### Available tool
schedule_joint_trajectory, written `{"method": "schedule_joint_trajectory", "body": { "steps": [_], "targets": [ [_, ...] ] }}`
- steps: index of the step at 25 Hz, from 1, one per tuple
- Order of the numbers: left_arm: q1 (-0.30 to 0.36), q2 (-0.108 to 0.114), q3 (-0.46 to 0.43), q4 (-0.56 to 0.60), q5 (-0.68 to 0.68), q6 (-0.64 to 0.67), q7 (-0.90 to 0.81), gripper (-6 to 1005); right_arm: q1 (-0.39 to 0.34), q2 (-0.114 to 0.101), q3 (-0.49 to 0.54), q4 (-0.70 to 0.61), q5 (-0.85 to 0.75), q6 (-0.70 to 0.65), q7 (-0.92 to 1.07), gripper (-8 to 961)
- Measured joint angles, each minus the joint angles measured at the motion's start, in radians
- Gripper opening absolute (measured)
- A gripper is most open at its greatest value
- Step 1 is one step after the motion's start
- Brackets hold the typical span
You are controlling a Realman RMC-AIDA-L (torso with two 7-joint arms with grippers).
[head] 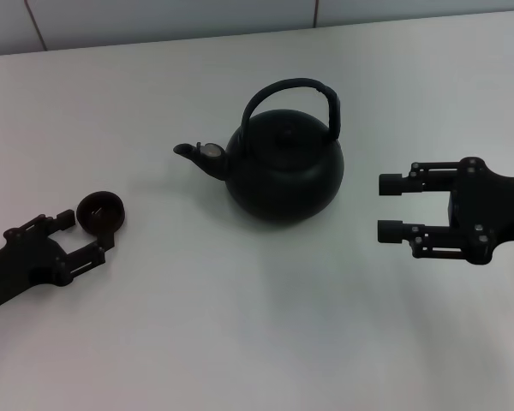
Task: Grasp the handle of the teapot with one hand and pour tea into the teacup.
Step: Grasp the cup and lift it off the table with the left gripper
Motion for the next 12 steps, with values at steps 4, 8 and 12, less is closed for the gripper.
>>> {"method": "schedule_joint_trajectory", "body": {
  "steps": [4,8,12],
  "targets": [
    [-0.013,-0.001,0.0,-0.006,0.0,-0.019,0.0,783,0.001,0.0,0.003,0.0,0.0,0.0,0.0,604],
    [-0.022,-0.001,0.0,-0.007,-0.001,-0.023,0.001,783,0.002,0.0,0.005,0.0,0.0,0.0,0.0,603],
    [-0.041,-0.002,0.001,-0.016,-0.001,-0.026,0.001,783,0.004,0.0,0.011,0.0,0.0,0.0,0.0,602]
  ]
}}
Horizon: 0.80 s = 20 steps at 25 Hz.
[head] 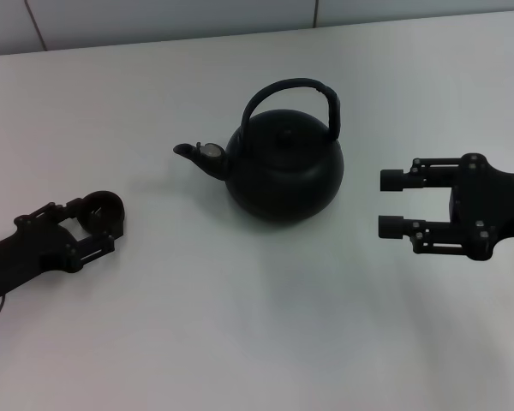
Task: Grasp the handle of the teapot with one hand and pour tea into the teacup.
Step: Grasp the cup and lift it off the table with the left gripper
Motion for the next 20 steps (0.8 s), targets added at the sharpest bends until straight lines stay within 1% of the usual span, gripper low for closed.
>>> {"method": "schedule_joint_trajectory", "body": {
  "steps": [3,14,20],
  "targets": [
    [-0.017,0.001,0.008,-0.015,0.0,-0.02,0.0,783,0.0,0.0,0.007,0.0,0.0,0.0,0.0,602],
    [-0.023,0.002,0.023,-0.008,-0.003,-0.015,0.001,781,0.005,0.0,0.02,0.0,0.0,0.0,0.002,601],
    [-0.026,0.002,0.023,-0.005,-0.007,-0.013,0.002,695,0.011,0.0,0.021,0.0,0.0,0.0,0.006,600]
  ]
}}
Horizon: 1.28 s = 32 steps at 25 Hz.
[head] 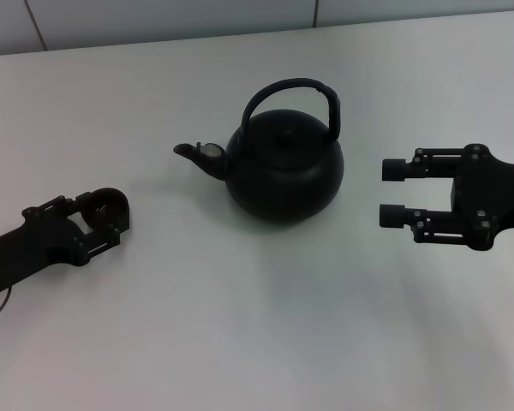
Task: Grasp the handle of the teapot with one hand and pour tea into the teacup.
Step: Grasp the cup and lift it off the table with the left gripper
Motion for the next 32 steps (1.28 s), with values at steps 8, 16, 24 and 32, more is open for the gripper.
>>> {"method": "schedule_joint_trajectory", "body": {
  "steps": [8,16,24,32],
  "targets": [
    [-0.023,-0.001,-0.001,-0.001,-0.001,0.035,-0.001,696,0.003,0.0,0.0,0.0,0.0,0.007,0.002,599],
    [-0.062,-0.005,0.012,-0.015,-0.001,0.082,-0.001,696,0.002,0.001,0.01,0.0,0.0,0.008,0.006,597],
    [-0.086,-0.005,0.102,-0.025,-0.001,0.105,0.0,697,-0.006,0.001,0.012,0.005,0.0,-0.005,0.004,596],
    [-0.103,-0.005,0.137,-0.019,-0.001,0.096,0.0,695,-0.026,0.002,0.022,0.012,-0.001,-0.026,-0.003,595]
  ]
}}
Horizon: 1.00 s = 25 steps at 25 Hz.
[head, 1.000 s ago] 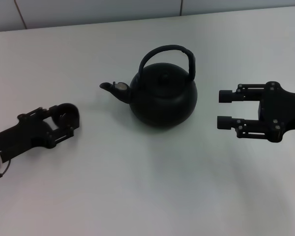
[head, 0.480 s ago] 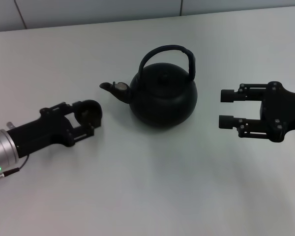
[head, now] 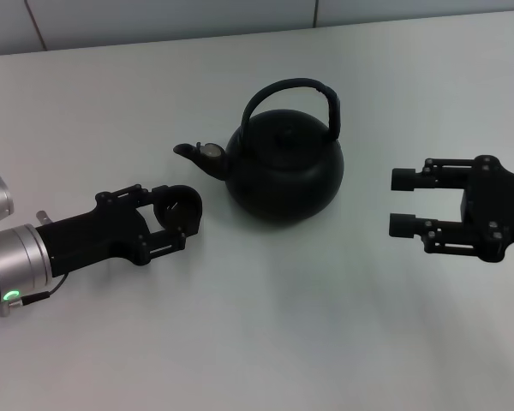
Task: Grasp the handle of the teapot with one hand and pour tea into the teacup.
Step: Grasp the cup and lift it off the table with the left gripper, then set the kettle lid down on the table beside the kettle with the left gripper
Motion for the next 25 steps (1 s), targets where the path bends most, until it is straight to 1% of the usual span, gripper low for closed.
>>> {"method": "schedule_joint_trajectory", "body": {
  "steps": [17,25],
  "targets": [
    [0.006,0.002,0.001,-0.007,0.002,-0.002,0.0,697,-0.012,0.002,0.002,0.003,-0.006,-0.002,0.005,593],
    [0.003,0.002,0.007,-0.044,0.007,-0.003,-0.004,695,-0.012,0.001,0.002,0.003,-0.007,-0.003,0.009,592]
  ]
}}
